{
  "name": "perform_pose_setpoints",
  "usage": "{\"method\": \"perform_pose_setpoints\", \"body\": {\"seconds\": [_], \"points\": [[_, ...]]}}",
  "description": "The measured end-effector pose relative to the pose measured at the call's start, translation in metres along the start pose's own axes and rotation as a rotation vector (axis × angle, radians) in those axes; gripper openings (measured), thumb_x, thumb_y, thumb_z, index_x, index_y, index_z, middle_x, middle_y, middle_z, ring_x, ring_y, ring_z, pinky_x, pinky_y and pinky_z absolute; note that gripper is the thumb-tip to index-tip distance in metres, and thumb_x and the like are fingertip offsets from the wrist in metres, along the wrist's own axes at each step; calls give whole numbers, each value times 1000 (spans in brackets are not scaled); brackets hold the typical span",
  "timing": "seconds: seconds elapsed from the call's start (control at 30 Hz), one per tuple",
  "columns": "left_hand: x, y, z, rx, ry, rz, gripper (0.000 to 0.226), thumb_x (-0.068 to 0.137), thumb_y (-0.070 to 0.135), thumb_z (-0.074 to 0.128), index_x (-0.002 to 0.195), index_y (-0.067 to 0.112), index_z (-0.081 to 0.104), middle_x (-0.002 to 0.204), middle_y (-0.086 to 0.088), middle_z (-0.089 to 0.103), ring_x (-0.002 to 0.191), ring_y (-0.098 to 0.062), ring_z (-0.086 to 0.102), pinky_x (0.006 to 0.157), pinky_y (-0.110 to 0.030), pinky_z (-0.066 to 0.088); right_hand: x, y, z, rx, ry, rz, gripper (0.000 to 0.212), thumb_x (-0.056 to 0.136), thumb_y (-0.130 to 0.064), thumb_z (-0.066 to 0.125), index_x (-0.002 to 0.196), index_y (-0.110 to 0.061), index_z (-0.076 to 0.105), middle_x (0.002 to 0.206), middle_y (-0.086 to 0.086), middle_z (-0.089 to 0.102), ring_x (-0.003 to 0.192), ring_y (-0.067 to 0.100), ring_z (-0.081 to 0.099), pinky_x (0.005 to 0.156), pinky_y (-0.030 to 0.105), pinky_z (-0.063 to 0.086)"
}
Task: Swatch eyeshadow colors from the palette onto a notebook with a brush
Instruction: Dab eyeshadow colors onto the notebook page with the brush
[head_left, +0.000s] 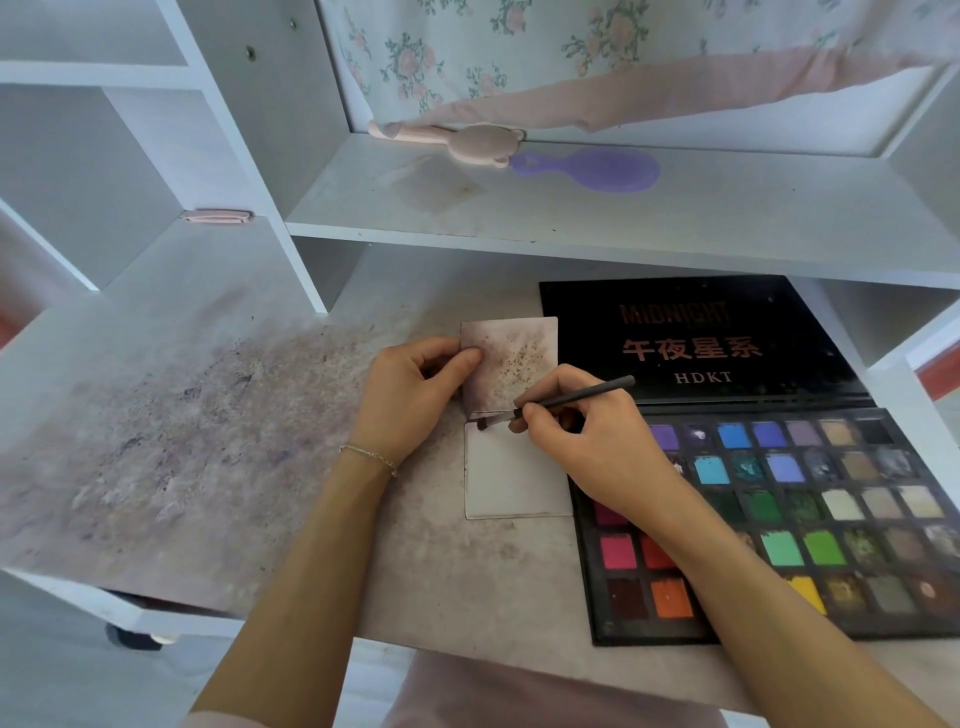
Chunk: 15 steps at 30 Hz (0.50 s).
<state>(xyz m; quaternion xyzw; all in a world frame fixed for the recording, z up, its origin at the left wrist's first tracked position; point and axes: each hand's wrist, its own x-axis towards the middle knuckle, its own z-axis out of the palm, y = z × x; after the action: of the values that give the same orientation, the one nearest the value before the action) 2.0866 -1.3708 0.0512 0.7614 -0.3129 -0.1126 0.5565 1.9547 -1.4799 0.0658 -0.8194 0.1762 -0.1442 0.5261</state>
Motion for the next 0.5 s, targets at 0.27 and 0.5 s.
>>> {"method": "perform_pose_setpoints", "body": {"seconds": [0.27,0.5], "points": [[-1,1,-1,15,0,30,15,85,13,61,83,27,67,73,9,66,62,3,58,61,-14,49,-1,-1,0,10,-12,-3,14,84,-13,58,77,-25,58,80,1,68,65,-1,55,58,11,44],[-1,2,0,-15,4,43,17,85,10,61,85,26,66,72,16,64,59,7,58,58,-7,45,-2,0,0,11,-21,9,10,83,-13,58,79,-21,60,80,1,68,69,2,58,61,12,47]]}}
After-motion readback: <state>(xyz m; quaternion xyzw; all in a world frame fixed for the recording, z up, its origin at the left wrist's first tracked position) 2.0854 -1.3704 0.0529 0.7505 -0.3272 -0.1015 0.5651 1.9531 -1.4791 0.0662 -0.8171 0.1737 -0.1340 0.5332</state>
